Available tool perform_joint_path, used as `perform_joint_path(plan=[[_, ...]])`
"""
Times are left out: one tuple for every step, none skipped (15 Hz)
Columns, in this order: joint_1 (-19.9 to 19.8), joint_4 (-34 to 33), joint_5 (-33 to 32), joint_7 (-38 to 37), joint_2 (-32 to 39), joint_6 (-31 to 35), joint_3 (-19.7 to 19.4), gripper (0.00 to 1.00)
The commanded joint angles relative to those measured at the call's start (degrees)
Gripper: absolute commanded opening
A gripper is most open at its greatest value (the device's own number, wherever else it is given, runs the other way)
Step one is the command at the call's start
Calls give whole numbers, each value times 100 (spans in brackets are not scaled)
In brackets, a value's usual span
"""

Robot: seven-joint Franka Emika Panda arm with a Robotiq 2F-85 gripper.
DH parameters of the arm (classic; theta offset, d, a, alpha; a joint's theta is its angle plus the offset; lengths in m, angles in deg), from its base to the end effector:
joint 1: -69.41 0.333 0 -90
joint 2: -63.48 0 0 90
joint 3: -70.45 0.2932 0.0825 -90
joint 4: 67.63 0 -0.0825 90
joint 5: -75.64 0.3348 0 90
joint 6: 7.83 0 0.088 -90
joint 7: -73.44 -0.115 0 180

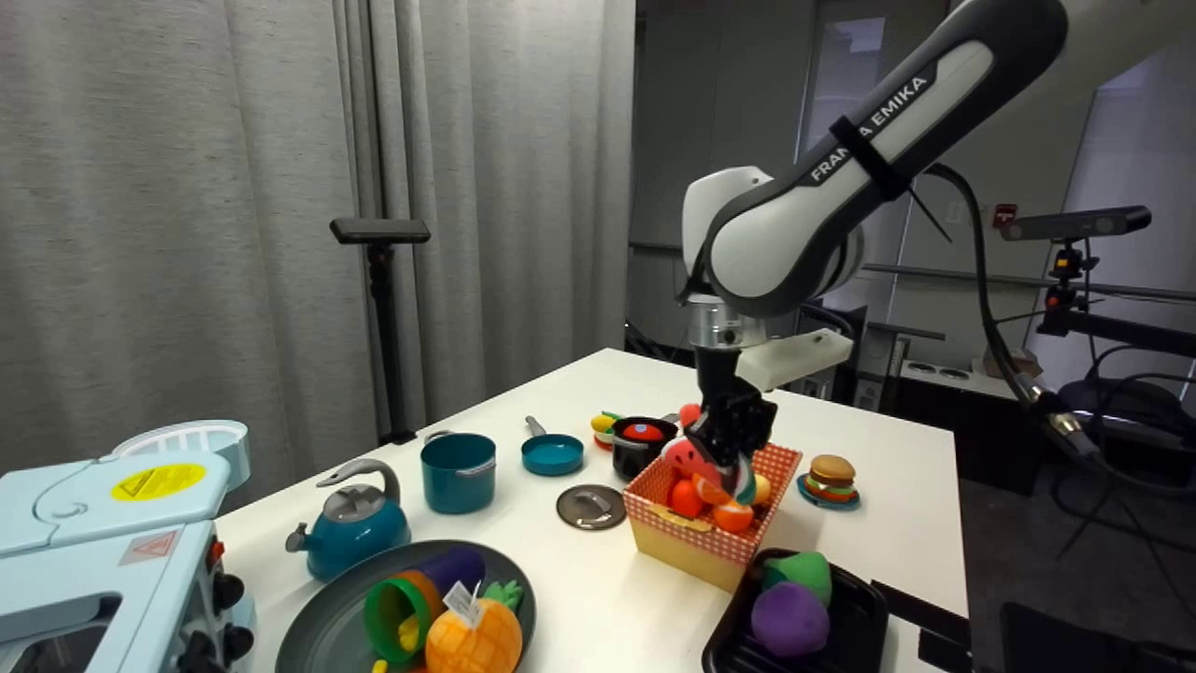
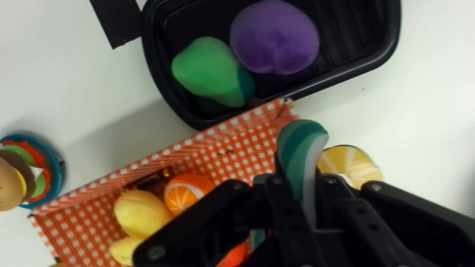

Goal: Place the watermelon toy inside the basket

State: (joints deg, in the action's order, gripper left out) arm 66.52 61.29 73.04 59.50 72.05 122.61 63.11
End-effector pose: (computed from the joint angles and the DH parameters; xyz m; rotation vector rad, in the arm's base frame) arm 0.4776 -0.0876 0.2953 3.0219 -0.5969 -0.1856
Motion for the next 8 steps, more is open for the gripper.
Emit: perform_joint_path(plan=[[-312,420,-106,-71,-166,654,-242,5],[-355,369,-156,-89,-45,800,-288,5],[-387,314,-102,-47,43,902,-297,5],[-378,204,-113,-31,180,1034,-282,5],[-357,130,-116,-23,266,1123,-257,5],[-310,28,-159,-43,387,1188,-227,5],[-277,-32,-184,-38,477,1250,-201,5],[-232,-110,-259,-68,587,1270,-190,5]])
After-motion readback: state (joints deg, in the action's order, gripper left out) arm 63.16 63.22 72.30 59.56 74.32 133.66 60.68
